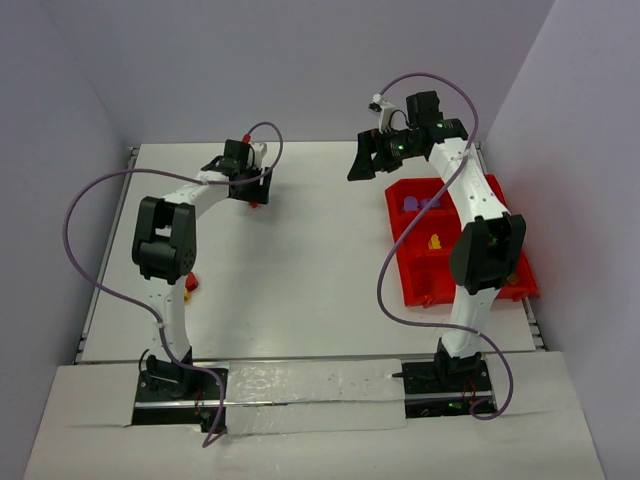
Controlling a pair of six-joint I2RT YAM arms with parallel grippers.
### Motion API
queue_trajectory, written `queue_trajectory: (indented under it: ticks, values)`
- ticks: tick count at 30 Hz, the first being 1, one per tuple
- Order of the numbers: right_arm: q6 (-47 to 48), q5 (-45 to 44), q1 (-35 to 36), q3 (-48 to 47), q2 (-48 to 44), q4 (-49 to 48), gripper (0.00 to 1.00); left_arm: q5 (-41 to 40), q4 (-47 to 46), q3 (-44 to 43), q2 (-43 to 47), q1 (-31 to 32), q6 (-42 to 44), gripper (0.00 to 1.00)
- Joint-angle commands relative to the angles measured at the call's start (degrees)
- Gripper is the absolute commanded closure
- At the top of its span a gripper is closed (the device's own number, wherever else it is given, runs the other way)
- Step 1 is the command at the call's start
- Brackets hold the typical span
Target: Sort the legos into containers by color
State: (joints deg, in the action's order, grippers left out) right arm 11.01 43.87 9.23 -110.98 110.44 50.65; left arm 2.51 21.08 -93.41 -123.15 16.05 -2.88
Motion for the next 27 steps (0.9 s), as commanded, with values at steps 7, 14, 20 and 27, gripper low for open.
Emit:
queue_trajectory:
  ticks: [7,14,20,27]
  values:
    - [1.02,-0.54,0.18,-2.64,0.75,-0.99,0.0,-4.19,3.35,-3.2,-3.17,0.56,-3.9,0.24]
    - [1.21,-0.52,0.17,-1.98,0.48,-1.06,0.0,-4.62,3.0,-4.94,-5.36,0.56,-3.89,0.29]
    - [1.39,-0.71,0.17,-1.69,0.22,-0.98,0.0,-4.96,3.2,-6.29,-6.87,0.56,-3.53,0.32]
    - [1.77,-0.57,0.17,-1.69,0.22,-0.73,0.0,-4.15,3.62,-5.91,-7.13,0.56,-3.16,0.49]
